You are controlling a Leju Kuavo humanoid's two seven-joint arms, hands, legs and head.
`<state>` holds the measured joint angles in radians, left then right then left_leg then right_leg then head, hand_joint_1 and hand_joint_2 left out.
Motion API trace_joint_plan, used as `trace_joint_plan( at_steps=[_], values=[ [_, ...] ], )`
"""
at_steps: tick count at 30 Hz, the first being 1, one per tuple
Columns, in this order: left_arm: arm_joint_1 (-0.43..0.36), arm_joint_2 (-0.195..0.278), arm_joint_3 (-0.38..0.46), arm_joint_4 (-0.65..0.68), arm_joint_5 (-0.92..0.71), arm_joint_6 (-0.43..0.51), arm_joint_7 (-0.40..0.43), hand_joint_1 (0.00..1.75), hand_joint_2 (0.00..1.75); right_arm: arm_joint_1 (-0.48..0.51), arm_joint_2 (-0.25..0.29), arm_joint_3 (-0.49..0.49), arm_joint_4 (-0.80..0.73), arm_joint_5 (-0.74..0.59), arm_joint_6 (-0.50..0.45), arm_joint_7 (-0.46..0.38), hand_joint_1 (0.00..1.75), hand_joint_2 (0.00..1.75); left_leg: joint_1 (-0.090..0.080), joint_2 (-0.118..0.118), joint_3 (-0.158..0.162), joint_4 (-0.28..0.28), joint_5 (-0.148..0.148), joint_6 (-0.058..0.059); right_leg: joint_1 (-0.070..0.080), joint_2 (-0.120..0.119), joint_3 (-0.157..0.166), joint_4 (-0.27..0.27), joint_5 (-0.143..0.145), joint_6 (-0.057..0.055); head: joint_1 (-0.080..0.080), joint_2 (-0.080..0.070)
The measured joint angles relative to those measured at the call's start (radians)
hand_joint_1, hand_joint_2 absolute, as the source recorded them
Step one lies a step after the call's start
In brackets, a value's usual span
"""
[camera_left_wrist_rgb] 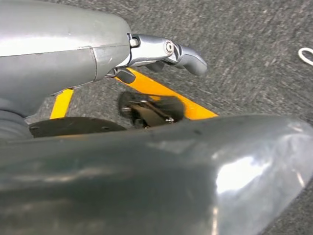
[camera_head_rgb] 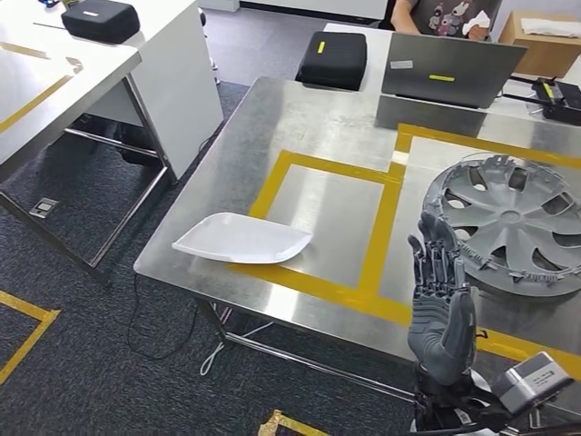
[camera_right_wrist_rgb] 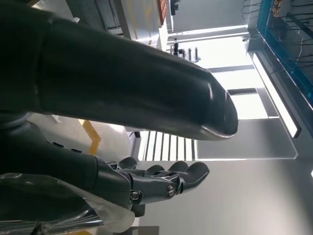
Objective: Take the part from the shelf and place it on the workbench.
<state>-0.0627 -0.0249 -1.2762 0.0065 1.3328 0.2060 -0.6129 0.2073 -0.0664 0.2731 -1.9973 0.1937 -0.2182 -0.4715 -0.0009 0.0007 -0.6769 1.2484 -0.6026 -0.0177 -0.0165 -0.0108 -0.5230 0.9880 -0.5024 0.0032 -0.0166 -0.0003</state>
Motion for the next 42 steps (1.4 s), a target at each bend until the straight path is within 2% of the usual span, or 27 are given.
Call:
trace_joint_plan(
  at_steps=[1,2,3,6,7,10,12,15,16,17,18,20,22,24,25,26,27,30,31,32,33,34,36,38,40,41,42],
  values=[
    [0.0,0.0,0.001,0.0,0.0,0.0,0.0,0.0,0.0,0.0,0.0,0.0,0.0,0.0,0.0,0.0,0.0,0.0,0.002,0.0,-0.003,0.037,-0.016,-0.003,0.0,0.0,-0.01,0.004,0.005,0.0,0.0,0.0],
    [0.0,0.0,0.003,0.0,0.0,0.0,0.0,0.0,0.0,0.0,0.0,0.0,0.0,-0.001,0.0,0.0,0.0,0.0,0.005,0.0,0.011,0.036,-0.013,-0.004,0.0,0.0,-0.02,0.008,0.009,0.001,0.0,0.0],
    [0.0,0.0,0.004,0.0,0.0,0.0,0.0,0.0,0.0,0.0,0.0,0.0,0.0,-0.002,0.0,0.0,0.0,0.0,0.007,0.0,0.044,-0.007,0.007,-0.003,0.0,0.0,-0.029,0.012,0.013,0.002,0.0,0.0],
    [-0.002,0.0,0.005,0.0,0.0,-0.001,0.0,0.0,0.0,-0.001,0.0,0.0,0.0,-0.002,0.0,0.0,0.0,0.0,0.006,-0.003,0.168,-0.21,0.07,0.008,0.002,0.002,-0.049,0.022,0.025,0.013,0.0,0.0],
    [-0.002,0.0,0.005,0.0,-0.001,-0.002,0.0,0.0,0.0,-0.001,0.0,0.0,0.0,-0.002,0.0,-0.001,0.0,0.0,0.004,-0.004,0.182,-0.241,0.076,0.013,0.002,0.002,-0.054,0.023,0.03,0.018,0.0,0.0],
    [0.0,0.0,0.006,0.0,-0.003,-0.003,0.0,0.0,0.0,-0.002,0.0,0.001,0.0,-0.003,-0.001,-0.001,0.0,0.0,-0.002,-0.003,0.17,-0.252,0.093,0.033,-0.002,0.002,-0.064,0.023,0.043,0.037,0.001,0.0],
    [-0.001,-0.001,0.006,0.0,-0.002,-0.003,0.0,0.0,0.0,-0.001,0.0,0.001,0.0,-0.003,-0.001,-0.001,0.0,0.0,-0.001,0.001,0.153,-0.261,0.116,0.052,-0.004,0.005,-0.083,0.051,0.001,0.045,0.003,0.0],
    [-0.003,-0.002,0.007,0.0,-0.002,-0.002,0.0,0.0,0.0,-0.001,0.0,0.002,0.0,-0.003,-0.001,-0.001,0.0,0.0,-0.004,0.004,0.113,-0.263,0.148,0.066,-0.004,0.008,-0.131,0.212,-0.133,0.048,0.01,0.0],
    [-0.003,-0.003,0.007,0.0,-0.003,-0.003,0.0,0.0,0.0,-0.001,0.0,0.003,0.001,-0.004,-0.001,-0.001,0.0,0.0,-0.006,0.004,0.098,-0.262,0.159,0.066,-0.003,0.008,-0.135,0.263,-0.151,0.048,0.01,0.0],
    [-0.003,-0.004,0.007,0.0,-0.003,-0.003,0.0,0.0,0.0,-0.001,0.0,0.003,0.001,-0.004,-0.001,-0.001,0.0,0.0,-0.008,0.005,0.083,-0.261,0.17,0.066,-0.003,0.008,-0.127,0.287,-0.144,0.048,0.01,0.0],
    [-0.003,-0.004,0.007,0.0,-0.003,-0.003,0.0,0.0,0.0,-0.001,0.0,0.003,0.002,-0.004,-0.001,-0.001,0.0,0.0,-0.009,0.005,0.067,-0.259,0.181,0.065,-0.003,0.008,-0.104,0.28,-0.12,0.048,0.01,0.0],
    [-0.003,-0.004,0.007,0.0,-0.003,-0.003,0.0,0.0,0.0,-0.002,0.0,0.003,0.003,-0.005,-0.001,0.0,0.0,0.0,-0.01,0.004,0.041,-0.253,0.201,0.059,-0.003,0.007,-0.01,0.166,-0.067,0.045,0.011,0.0],
    [-0.003,-0.005,0.008,0.0,-0.003,-0.003,0.0,0.0,0.0,-0.007,0.0,0.003,0.003,-0.005,-0.001,0.0,0.0,0.0,-0.012,0.004,0.022,-0.244,0.22,0.049,-0.001,0.007,0.089,0.02,-0.07,0.041,0.01,0.0],
    [-0.002,-0.005,0.008,0.0,-0.003,-0.003,0.0,0.0,0.0,-0.01,0.0,0.003,0.003,-0.005,0.0,0.0,0.0,0.0,-0.012,0.004,0.015,-0.241,0.238,0.038,0.003,0.009,0.118,-0.038,-0.086,0.034,0.01,0.0],
    [-0.001,-0.004,0.008,0.0,-0.003,-0.003,0.0,0.0,0.0,-0.01,0.0,0.003,0.003,-0.006,0.0,0.0,0.0,0.0,-0.011,0.004,0.014,-0.242,0.245,0.033,0.003,0.008,0.107,-0.036,-0.081,0.028,0.01,0.0],
    [0.0,-0.004,0.009,0.0,-0.003,-0.003,0.0,0.0,0.0,-0.01,0.0,0.003,0.003,-0.006,0.0,0.0,0.0,0.0,-0.008,0.003,0.011,-0.237,0.235,0.027,0.003,0.006,0.1,-0.035,-0.073,0.021,0.009,0.0],
    [0.001,-0.004,0.01,0.0,-0.003,-0.003,0.0,0.0,0.0,-0.011,0.0,0.003,0.003,-0.006,0.0,0.001,0.0,0.0,-0.006,0.003,0.005,-0.218,0.203,0.02,0.002,0.004,0.091,-0.035,-0.062,0.013,0.007,0.0],
    [0.001,-0.004,0.012,0.0,-0.003,-0.003,0.0,0.0,0.0,-0.011,0.0,0.003,0.003,-0.006,0.001,0.002,0.0,0.0,0.0,0.002,-0.019,-0.055,0.041,0.005,0.002,0.0,0.052,-0.033,-0.026,0.001,0.001,0.0],
    [0.0,-0.004,0.012,0.0,-0.003,-0.003,0.0,0.0,0.0,-0.011,0.0,0.003,0.003,-0.006,0.0,0.002,0.0,0.0,0.002,0.002,-0.022,0.004,0.015,0.002,0.003,0.0,0.038,-0.031,-0.015,0.0,0.001,0.0],
    [0.0,-0.004,0.013,0.0,-0.003,-0.003,0.0,0.0,0.0,-0.011,0.0,0.003,0.003,-0.006,0.0,0.002,0.0,0.0,0.003,0.002,-0.015,0.041,0.017,0.001,0.004,-0.001,0.023,-0.027,-0.004,0.001,0.001,0.0],
    [-0.001,-0.004,0.013,0.0,-0.003,-0.003,0.0,0.0,0.0,-0.011,0.0,0.003,0.003,-0.006,0.0,0.002,0.0,0.0,0.003,0.002,0.005,0.047,0.039,0.001,0.004,-0.001,0.008,-0.021,0.007,0.002,0.001,0.0],
    [-0.001,-0.004,0.013,0.0,-0.003,-0.003,0.0,0.0,0.0,-0.011,0.0,0.003,0.003,-0.006,0.0,0.002,0.0,0.0,0.004,0.001,0.041,0.015,0.068,0.005,0.005,0.0,-0.008,-0.014,0.015,0.003,0.001,0.0],
    [-0.001,-0.003,0.013,0.0,-0.003,-0.003,0.0,0.0,0.0,-0.012,0.0,0.003,0.003,-0.006,0.0,0.002,0.0,0.0,0.001,-0.002,0.144,-0.126,0.094,0.017,0.006,0.0,-0.035,-0.002,0.028,0.008,0.002,0.0],
    [-0.002,-0.002,0.013,0.0,-0.003,-0.003,0.0,0.0,0.0,-0.013,0.0,0.003,0.003,-0.006,0.001,0.002,0.0,0.0,-0.004,-0.005,0.214,-0.242,0.079,0.029,0.006,-0.001,-0.051,0.004,0.043,0.017,0.002,0.0],
    [-0.002,-0.002,0.013,0.0,-0.003,-0.003,0.0,0.0,0.0,-0.013,0.0,0.003,0.003,-0.007,0.001,0.003,0.0,0.0,-0.009,-0.005,0.217,-0.275,0.075,0.038,0.003,-0.002,-0.063,0.003,0.061,0.03,0.002,0.0],
    [-0.002,-0.002,0.014,0.0,-0.003,-0.003,0.0,0.0,0.0,-0.013,0.0,0.003,0.003,-0.007,0.001,0.003,0.0,0.0,-0.008,-0.003,0.208,-0.282,0.084,0.044,0.003,0.0,-0.072,0.006,0.058,0.035,0.002,0.0],
    [-0.002,-0.002,0.014,0.0,-0.003,-0.003,0.0,0.0,0.0,-0.013,0.0,0.003,0.004,-0.007,0.001,0.004,0.0,0.0,-0.007,0.0,0.198,-0.289,0.094,0.052,0.003,0.002,-0.084,0.021,0.036,0.039,0.004,0.0]
  ],
)
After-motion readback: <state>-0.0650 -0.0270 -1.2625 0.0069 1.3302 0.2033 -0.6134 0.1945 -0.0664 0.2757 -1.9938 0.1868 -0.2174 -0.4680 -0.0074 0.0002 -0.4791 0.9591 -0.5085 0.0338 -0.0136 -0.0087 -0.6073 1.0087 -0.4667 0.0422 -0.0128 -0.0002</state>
